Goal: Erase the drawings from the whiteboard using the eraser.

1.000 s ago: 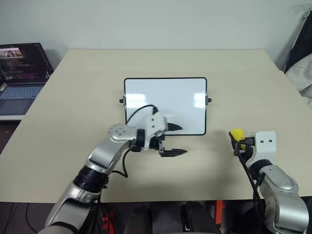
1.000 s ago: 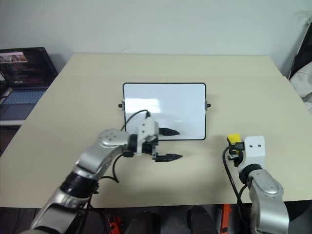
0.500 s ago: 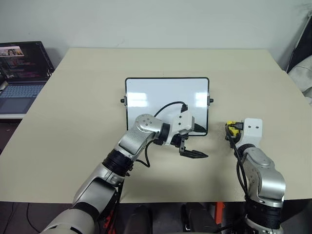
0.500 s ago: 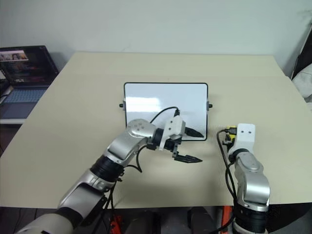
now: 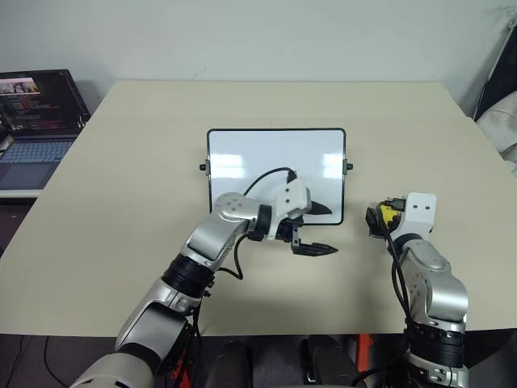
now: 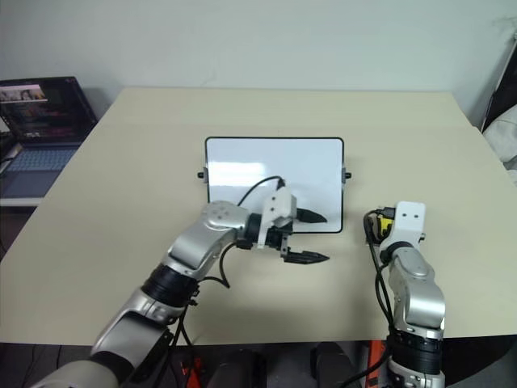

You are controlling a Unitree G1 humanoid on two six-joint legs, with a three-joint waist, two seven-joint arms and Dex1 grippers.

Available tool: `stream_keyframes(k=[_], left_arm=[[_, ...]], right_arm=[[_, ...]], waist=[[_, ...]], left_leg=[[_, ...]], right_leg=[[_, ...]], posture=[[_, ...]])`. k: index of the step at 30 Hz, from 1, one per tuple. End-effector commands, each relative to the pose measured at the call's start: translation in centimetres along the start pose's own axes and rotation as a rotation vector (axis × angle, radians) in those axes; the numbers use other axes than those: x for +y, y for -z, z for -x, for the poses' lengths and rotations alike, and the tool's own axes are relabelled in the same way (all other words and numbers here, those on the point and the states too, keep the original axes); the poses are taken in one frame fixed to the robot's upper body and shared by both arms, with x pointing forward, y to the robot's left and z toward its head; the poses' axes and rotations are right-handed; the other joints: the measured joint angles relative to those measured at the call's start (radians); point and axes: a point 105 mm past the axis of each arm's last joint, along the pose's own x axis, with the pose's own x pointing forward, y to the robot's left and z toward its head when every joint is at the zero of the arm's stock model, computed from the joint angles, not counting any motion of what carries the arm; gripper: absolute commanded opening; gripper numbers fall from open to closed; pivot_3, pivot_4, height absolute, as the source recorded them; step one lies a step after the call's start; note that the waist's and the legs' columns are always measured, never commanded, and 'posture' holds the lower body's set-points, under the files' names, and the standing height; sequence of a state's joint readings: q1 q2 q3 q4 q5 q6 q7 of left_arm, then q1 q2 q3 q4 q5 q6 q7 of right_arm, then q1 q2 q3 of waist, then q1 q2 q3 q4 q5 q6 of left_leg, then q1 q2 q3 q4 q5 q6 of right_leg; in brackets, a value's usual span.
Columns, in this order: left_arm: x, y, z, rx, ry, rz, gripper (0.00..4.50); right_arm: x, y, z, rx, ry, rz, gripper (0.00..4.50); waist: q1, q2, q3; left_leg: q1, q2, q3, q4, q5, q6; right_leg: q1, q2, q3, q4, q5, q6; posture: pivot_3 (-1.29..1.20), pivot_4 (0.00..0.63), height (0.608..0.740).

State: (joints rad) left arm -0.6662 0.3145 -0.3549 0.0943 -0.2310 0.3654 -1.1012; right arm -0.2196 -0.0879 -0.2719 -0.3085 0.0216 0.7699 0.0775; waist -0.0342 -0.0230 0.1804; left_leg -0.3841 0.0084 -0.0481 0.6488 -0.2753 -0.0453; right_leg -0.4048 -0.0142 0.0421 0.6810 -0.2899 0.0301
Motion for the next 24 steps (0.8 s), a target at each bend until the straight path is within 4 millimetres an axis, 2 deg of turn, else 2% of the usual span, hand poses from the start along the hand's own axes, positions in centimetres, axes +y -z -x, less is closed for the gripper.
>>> stream_keyframes(k=[1,4,5,7,9,12,14,16,18,20,24], left_arm=[[0.5,-1.2,1.8,-0.054,-0.098,0.001,4.5],[1.7,-1.0,5.6,-0.095,-0.306,0.061,4.5],[2.0,-0.7,8.0,-0.122,-0.429,0.1,4.5],[1.6,-0.3,11.6,-0.176,-0.6,0.187,4.5],[0.8,-0.2,12.7,-0.213,-0.677,0.235,4.5],[-0.3,1.4,15.2,-0.238,-0.939,0.275,4.5],[-0.9,2.5,16.3,-0.232,-1.096,0.284,4.5],[-2.3,4.4,17.9,-0.167,-1.261,0.264,4.5],[-3.6,6.0,19.6,-0.108,-1.404,0.252,4.5],[-4.3,6.8,20.1,-0.082,-1.461,0.251,4.5],[-4.2,7.4,19.0,-0.078,-1.457,0.272,4.5]], right_arm=[[0.1,-3.6,1.5,-0.173,-0.024,0.02,4.48],[2.2,-4.9,4.1,-0.259,-0.193,0.042,4.48],[3.2,-4.9,5.8,-0.288,-0.265,0.087,4.48],[4.6,-4.1,8.2,-0.314,-0.368,0.118,4.48],[5.0,-3.5,9.3,-0.323,-0.421,0.106,4.48],[4.8,-1.4,9.9,-0.334,-0.424,0.102,4.48],[3.9,-0.7,9.8,-0.362,-0.407,0.102,4.48],[3.1,0.1,9.3,-0.359,-0.368,0.036,4.48],[2.5,1.1,8.9,-0.348,-0.358,0.04,4.48],[2.0,1.5,8.7,-0.342,-0.353,0.066,4.48],[1.8,1.2,8.6,-0.343,-0.39,0.09,4.48]], waist=[[0.0,0.0,0.0],[-0.002,0.0,0.0],[-0.003,0.0,0.0],[-0.006,0.001,-0.001],[-0.005,0.0,-0.001],[0.004,0.0,-0.001],[0.008,-0.002,-0.001],[0.006,-0.004,-0.001],[0.004,-0.005,-0.002],[0.005,-0.005,-0.002],[0.012,-0.004,-0.002]], left_leg=[[0.0,0.0,0.0,0.0,0.0,0.0],[0.0,0.001,0.0,0.0,0.0,0.0],[0.0,0.002,0.0,-0.001,0.0,0.0],[0.0,0.003,-0.002,-0.002,0.0,0.0],[0.0,0.004,-0.004,-0.002,0.0,0.0],[0.0,0.001,-0.004,0.001,0.0,0.0],[0.006,-0.001,-0.004,0.003,0.0,0.0],[0.013,-0.001,-0.005,0.004,-0.001,0.0],[0.018,0.0,-0.003,0.003,-0.001,0.0],[0.021,0.001,-0.003,0.002,-0.001,0.0],[0.021,0.001,-0.004,0.003,0.0,0.0]], right_leg=[[0.0,0.0,0.0,0.0,0.0,0.0],[0.0,0.0,0.0,0.0,0.0,0.0],[0.0,-0.001,0.001,-0.001,0.0,0.0],[-0.001,-0.003,0.001,-0.001,0.0,0.0],[0.0,-0.004,0.0,-0.001,-0.002,0.0],[0.002,-0.006,0.0,0.0,-0.001,0.0],[0.01,-0.008,0.0,-0.002,0.0,0.002],[0.019,-0.008,0.0,-0.006,0.0,0.003],[0.023,-0.007,0.001,-0.006,-0.001,0.003],[0.026,-0.006,0.001,-0.006,-0.004,0.006],[0.026,-0.005,0.0,-0.004,-0.004,0.006]], posture=[[0.0,0.15,0.74],[0.0,0.15,0.74],[0.0,0.15,0.74],[0.0,0.15,0.74],[0.0,0.15,0.74],[0.0,0.15,0.74],[0.0,0.15,0.74],[0.0,0.15,0.74],[0.0,0.15,0.74],[0.0,0.15,0.74],[0.0,0.15,0.74]])
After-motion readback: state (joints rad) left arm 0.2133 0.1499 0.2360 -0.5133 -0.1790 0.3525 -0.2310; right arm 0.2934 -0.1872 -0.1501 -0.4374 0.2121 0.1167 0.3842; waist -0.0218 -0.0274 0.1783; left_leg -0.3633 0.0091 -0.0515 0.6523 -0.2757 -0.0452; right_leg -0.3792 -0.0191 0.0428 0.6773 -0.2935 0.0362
